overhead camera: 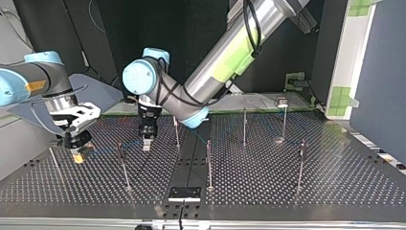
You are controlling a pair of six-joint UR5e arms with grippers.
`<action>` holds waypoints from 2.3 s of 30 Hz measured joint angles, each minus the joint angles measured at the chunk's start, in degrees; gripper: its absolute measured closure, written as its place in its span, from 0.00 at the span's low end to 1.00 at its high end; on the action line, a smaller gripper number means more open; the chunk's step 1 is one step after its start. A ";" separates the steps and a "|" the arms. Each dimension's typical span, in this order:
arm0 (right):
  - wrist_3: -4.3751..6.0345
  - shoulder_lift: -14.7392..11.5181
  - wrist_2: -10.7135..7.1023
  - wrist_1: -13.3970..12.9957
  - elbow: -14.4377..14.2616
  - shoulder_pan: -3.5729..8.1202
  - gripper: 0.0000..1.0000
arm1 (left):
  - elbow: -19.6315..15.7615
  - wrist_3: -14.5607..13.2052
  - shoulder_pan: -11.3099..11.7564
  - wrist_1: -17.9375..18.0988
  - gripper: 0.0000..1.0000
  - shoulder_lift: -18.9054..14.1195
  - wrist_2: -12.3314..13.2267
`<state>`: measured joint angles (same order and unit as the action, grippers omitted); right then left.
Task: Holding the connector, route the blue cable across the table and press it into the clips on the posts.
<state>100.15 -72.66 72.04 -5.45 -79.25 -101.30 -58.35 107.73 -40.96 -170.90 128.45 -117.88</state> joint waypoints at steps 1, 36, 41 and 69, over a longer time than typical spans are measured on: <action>-0.01 0.00 0.00 0.00 0.00 0.00 1.00 | 0.00 0.11 -0.13 -0.43 0.00 0.00 -0.40; -0.02 -0.14 -0.32 0.51 0.00 -0.57 1.00 | -7.99 1.70 -11.20 -5.82 0.00 -8.94 -9.09; -0.03 -0.14 -0.31 0.52 0.00 -0.76 1.00 | -10.55 1.89 -8.87 -3.25 0.00 -11.48 -6.80; -0.11 -0.17 -0.23 0.63 -0.06 -1.91 1.00 | -24.00 0.86 0.95 10.19 0.00 -24.95 -8.63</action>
<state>100.03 -72.83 71.81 -4.82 -79.31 -103.21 -82.34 108.59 -40.01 -160.72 103.50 -126.51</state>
